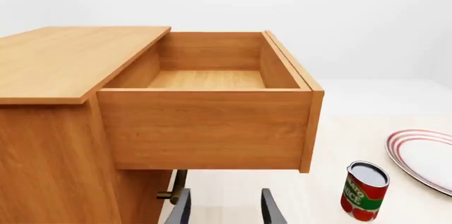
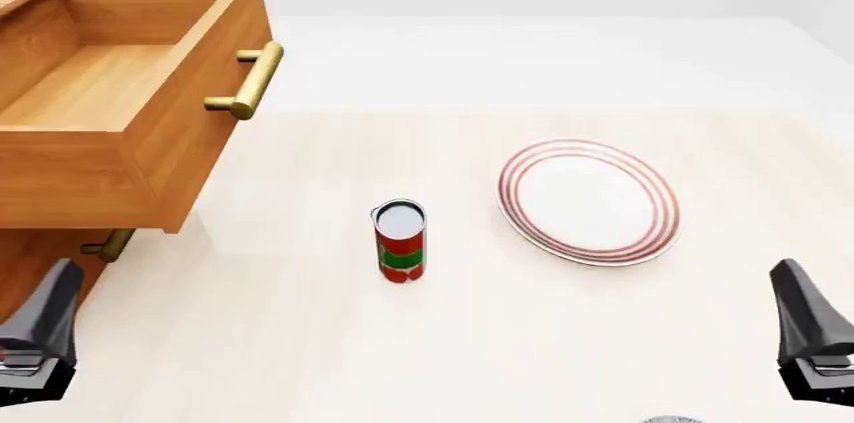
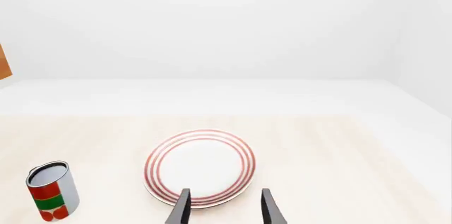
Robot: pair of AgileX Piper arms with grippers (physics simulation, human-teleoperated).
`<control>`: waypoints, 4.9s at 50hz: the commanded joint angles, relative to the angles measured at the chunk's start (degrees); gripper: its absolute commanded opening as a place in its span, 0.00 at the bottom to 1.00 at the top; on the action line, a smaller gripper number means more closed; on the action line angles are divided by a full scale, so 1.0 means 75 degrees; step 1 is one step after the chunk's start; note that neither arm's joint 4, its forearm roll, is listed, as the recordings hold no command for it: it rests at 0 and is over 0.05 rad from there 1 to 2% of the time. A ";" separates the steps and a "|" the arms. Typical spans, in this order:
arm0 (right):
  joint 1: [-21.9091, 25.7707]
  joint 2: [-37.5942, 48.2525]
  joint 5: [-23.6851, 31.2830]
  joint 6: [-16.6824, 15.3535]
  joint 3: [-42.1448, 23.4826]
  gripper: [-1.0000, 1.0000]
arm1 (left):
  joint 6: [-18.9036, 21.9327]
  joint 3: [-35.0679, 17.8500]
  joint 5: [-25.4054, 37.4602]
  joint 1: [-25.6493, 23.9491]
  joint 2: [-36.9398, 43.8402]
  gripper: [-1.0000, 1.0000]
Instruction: Put the bowl in the top drawer of the cabinet.
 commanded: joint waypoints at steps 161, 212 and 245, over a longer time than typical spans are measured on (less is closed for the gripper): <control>0.0061 -0.0015 -0.0002 -0.0325 -0.0138 1.00 | -0.2483 -0.3754 0.0721 -0.6643 0.4970 1.00; 0.0061 -0.0015 -0.0001 -0.0325 -0.0138 1.00 | -0.4108 -0.4721 -0.0902 -0.7578 0.8463 1.00; 0.0062 -0.0015 0.0000 -0.0324 -0.0138 1.00 | -0.5411 -0.4736 -0.1835 -0.8115 0.9892 1.00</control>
